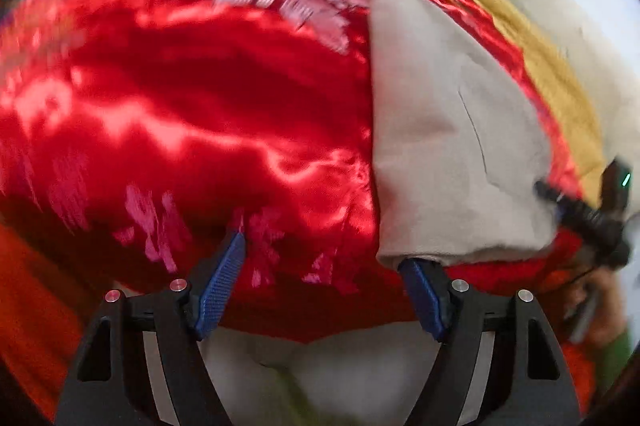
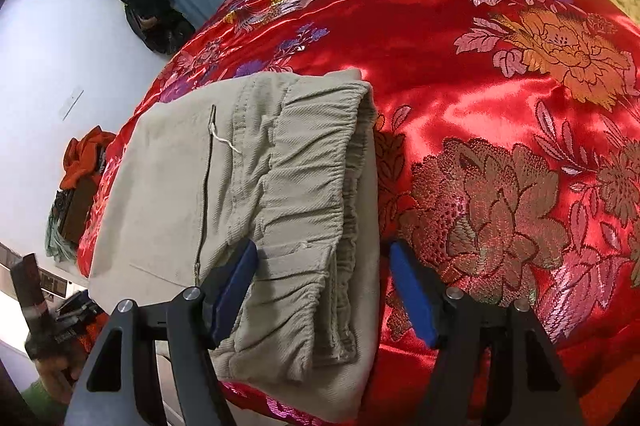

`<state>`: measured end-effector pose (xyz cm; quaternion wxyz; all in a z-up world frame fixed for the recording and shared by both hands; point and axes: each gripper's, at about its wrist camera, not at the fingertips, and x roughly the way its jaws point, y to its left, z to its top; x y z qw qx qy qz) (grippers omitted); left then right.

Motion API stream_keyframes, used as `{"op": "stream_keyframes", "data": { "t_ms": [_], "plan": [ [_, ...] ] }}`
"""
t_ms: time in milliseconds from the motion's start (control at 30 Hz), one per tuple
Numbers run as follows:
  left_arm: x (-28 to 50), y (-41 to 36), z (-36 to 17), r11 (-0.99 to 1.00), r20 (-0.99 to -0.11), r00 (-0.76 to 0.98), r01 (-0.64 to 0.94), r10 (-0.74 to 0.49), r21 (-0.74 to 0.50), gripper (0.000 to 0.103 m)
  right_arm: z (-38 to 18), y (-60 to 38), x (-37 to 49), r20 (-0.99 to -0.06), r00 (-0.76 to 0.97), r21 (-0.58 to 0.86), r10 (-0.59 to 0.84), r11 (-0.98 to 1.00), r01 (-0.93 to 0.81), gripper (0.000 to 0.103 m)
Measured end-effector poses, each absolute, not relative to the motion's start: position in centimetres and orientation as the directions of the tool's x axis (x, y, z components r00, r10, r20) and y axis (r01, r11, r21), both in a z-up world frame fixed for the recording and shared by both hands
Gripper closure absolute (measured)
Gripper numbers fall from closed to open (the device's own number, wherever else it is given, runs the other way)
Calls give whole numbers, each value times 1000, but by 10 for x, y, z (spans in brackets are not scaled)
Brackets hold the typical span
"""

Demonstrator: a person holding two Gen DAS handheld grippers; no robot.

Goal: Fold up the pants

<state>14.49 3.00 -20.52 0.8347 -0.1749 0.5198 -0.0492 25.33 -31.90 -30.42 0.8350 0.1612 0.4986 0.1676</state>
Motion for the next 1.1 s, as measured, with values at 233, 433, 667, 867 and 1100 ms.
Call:
{"op": "stream_keyframes", "data": {
  "t_ms": [233, 433, 667, 867, 1100],
  "plan": [
    [125, 32, -185, 959, -876, 438, -95, -202, -268, 24, -305, -317, 255, -784, 458, 409, 419, 904, -127, 32],
    [97, 41, -124, 977, -784, 613, -94, -95, -192, 22, -283, -316, 244, -779, 510, 350, 365, 928, -129, 32],
    [130, -27, -92, 966, -676, 690, 193, -258, -172, 19, -214, -303, 220, -598, 640, 385, 482, 873, -299, 32],
    [174, -63, -170, 962, -828, 516, 254, -219, -96, 18, -249, -278, 229, -682, 516, 388, 518, 854, -345, 32],
    [175, -50, -188, 971, -859, 457, 169, -231, -171, 12, -276, -276, 229, -743, 472, 325, 474, 873, -365, 39]
  ]
}}
